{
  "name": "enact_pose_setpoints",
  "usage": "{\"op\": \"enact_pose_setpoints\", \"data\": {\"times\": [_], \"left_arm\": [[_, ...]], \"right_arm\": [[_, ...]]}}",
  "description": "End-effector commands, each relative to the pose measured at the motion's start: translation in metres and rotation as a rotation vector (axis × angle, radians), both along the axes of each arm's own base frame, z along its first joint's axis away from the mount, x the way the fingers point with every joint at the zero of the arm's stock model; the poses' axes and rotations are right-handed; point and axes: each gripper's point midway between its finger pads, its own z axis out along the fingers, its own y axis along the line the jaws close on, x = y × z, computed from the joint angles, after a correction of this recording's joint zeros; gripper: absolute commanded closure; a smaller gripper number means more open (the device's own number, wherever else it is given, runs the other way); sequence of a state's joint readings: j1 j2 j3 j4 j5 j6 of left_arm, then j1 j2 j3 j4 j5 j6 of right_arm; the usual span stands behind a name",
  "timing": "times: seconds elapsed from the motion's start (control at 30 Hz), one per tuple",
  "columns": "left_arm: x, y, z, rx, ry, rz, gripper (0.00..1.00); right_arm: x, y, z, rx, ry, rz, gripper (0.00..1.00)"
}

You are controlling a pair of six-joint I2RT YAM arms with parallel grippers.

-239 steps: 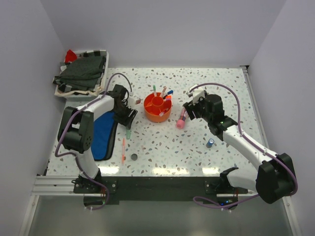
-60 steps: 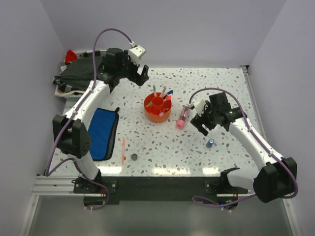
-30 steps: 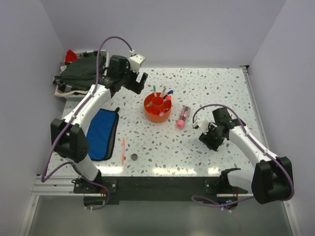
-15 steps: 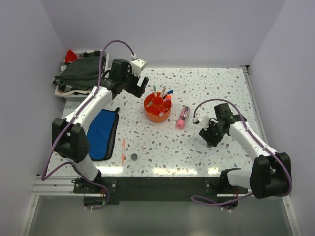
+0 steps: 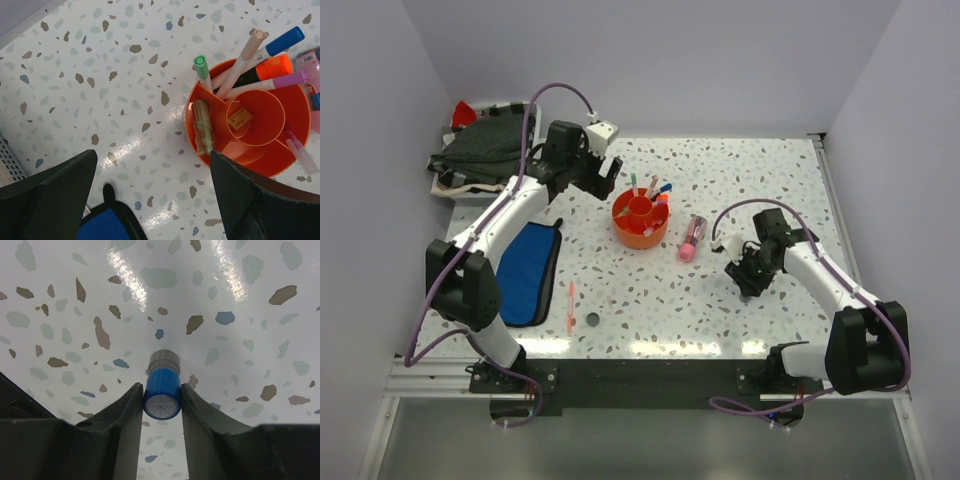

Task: Sort the stationery into containers
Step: Pick up the stationery from the center of the board.

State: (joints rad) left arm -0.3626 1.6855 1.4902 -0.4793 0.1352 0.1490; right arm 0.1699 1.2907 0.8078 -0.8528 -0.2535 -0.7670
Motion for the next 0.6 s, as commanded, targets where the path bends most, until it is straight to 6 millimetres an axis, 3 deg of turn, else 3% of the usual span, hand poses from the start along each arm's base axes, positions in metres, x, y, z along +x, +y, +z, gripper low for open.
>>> {"op": "enact_pose_setpoints", "data": {"times": [0.0, 0.17, 0.27, 0.3, 0.33, 0.4, 0.57], "left_arm": [[0.000, -0.007, 0.017, -0.039, -0.044, -0.018, 0.01], [0.000, -0.007, 0.017, -0.038, -0.046, -0.018, 0.01], [-0.001, -0.006, 0.017, -0.035, -0.047, -0.014, 0.01], [-0.001, -0.006, 0.017, -0.035, -0.047, -0.014, 0.01], [-0.002, -0.006, 0.015, -0.033, -0.044, -0.015, 0.01], [-0.002, -0.005, 0.016, -0.031, -0.046, -0.014, 0.01], [-0.003, 0.008, 0.022, 0.021, -0.081, 0.008, 0.01]], "right_arm": [[0.003, 0.002, 0.008, 0.013, -0.013, 0.004, 0.61], [0.000, 0.000, 0.006, 0.003, -0.012, 0.004, 0.59], [0.000, -0.002, 0.005, -0.003, -0.013, -0.002, 0.64], [0.000, -0.002, 0.005, -0.003, -0.013, -0.002, 0.68], [0.000, 0.000, 0.005, 0.005, -0.011, 0.003, 0.80], [0.000, 0.004, 0.012, 0.024, -0.008, 0.014, 0.94], [0.006, 0.022, 0.049, 0.117, -0.050, 0.060, 1.00]]}}
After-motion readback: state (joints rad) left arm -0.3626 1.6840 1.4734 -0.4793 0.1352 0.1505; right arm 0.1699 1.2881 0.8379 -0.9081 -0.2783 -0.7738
